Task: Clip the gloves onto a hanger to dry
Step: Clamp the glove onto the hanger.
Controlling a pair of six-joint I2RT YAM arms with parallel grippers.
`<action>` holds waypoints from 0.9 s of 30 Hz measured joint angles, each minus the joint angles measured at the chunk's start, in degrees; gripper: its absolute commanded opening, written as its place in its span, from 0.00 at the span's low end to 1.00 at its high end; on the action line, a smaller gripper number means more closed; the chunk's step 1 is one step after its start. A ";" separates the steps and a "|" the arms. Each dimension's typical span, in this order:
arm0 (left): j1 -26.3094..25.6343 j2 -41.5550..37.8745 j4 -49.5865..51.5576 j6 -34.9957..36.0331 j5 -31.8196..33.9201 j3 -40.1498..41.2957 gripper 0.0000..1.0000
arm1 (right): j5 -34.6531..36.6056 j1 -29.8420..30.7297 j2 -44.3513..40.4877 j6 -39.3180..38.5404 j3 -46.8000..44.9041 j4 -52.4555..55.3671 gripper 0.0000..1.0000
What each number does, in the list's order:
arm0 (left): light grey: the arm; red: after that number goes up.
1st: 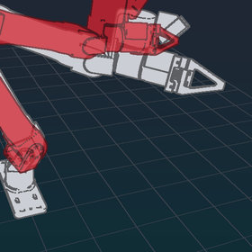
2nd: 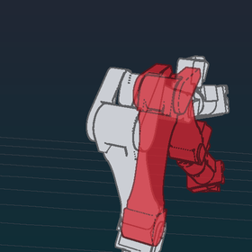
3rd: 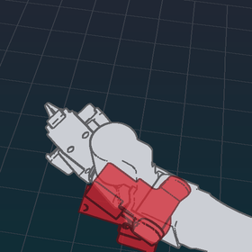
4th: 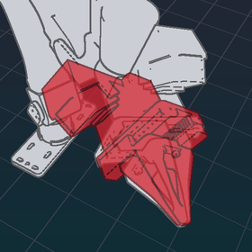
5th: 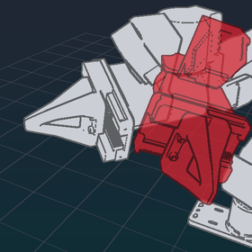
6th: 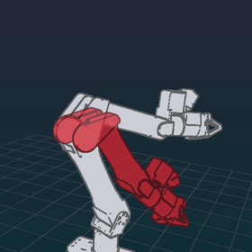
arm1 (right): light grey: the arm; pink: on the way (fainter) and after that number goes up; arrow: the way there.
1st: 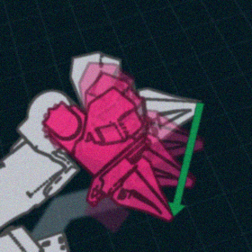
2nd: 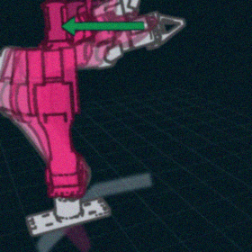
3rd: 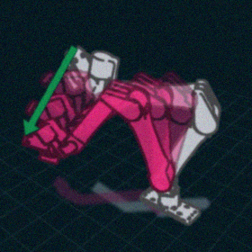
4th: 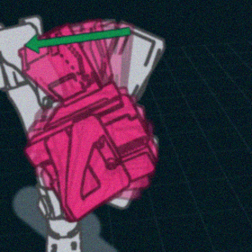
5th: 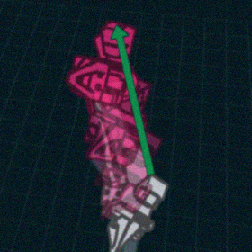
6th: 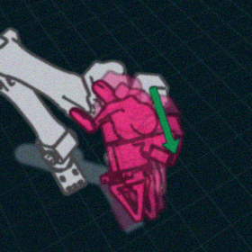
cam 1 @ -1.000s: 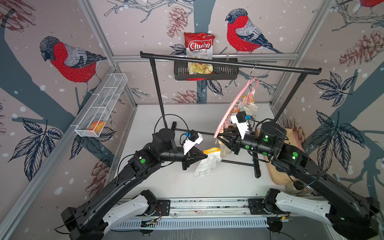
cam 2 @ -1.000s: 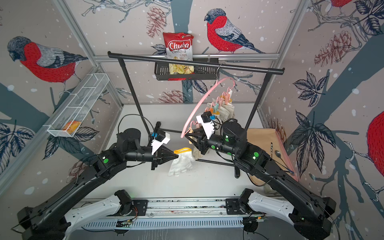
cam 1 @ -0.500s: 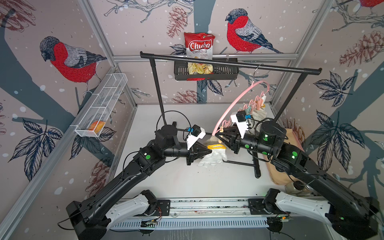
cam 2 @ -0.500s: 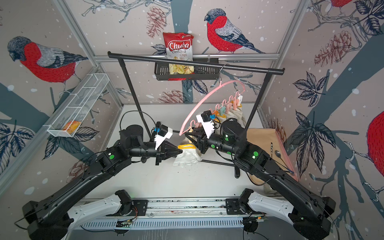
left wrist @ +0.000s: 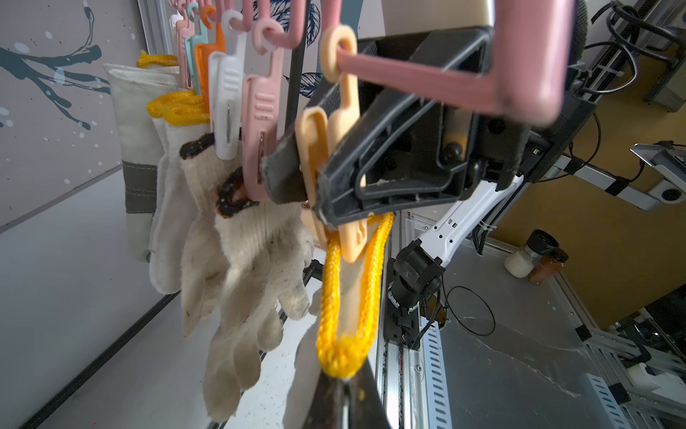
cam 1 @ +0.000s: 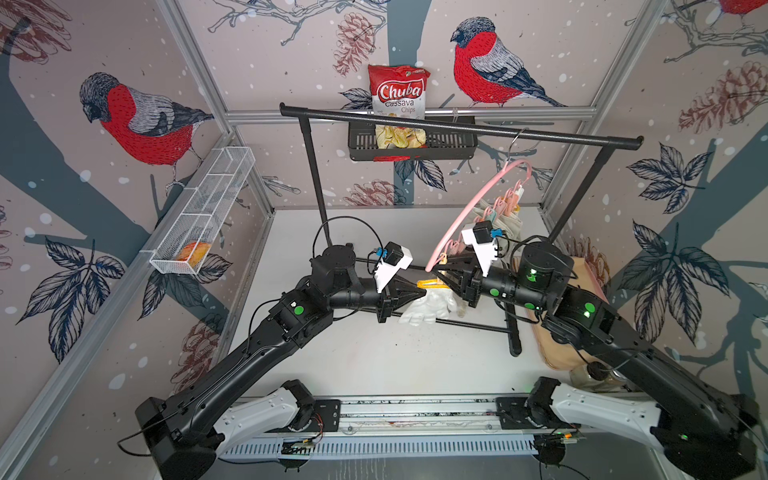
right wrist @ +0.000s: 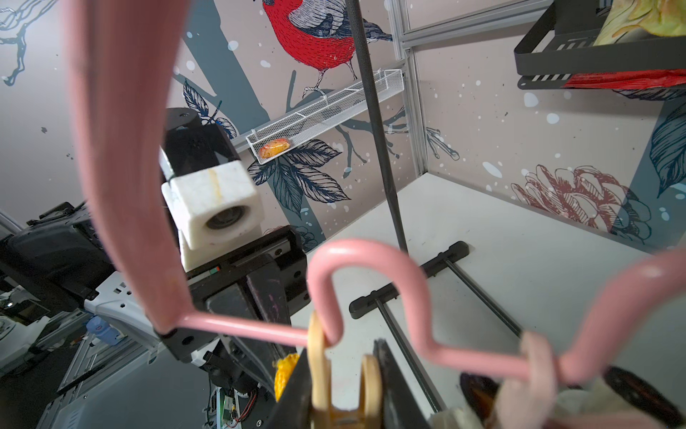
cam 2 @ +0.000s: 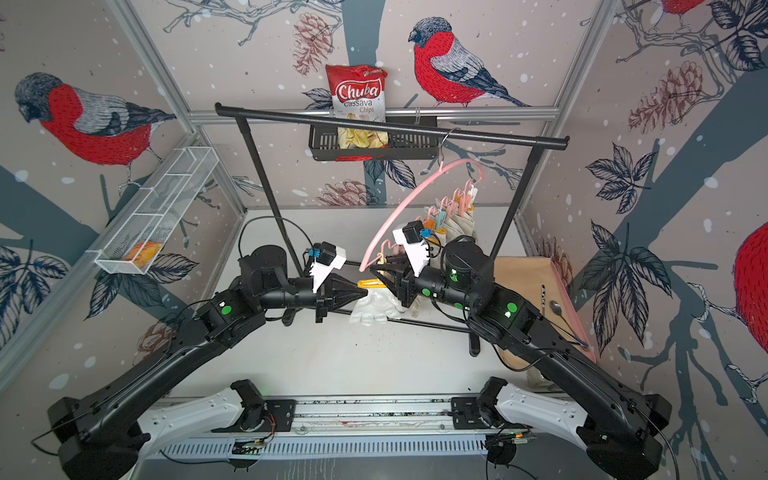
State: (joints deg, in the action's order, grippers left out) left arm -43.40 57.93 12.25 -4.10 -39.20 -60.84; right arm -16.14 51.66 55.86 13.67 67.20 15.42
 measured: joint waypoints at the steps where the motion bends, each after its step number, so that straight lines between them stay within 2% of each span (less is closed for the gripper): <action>1: 0.00 0.07 0.02 0.02 0.00 -0.15 0.00 | -0.13 0.00 0.00 0.00 0.00 0.00 0.19; 13: 0.00 0.72 0.09 0.17 0.28 -1.79 0.00 | -0.63 -0.44 -0.26 0.00 -0.11 -0.26 0.19; 27: 0.00 0.83 0.02 1.14 0.63 2.05 0.00 | -0.79 -0.72 -0.46 0.15 0.13 -0.35 0.19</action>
State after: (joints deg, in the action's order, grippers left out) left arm -43.40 58.76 12.27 -2.96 -38.57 -58.78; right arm -16.93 50.94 55.40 13.82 67.33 15.07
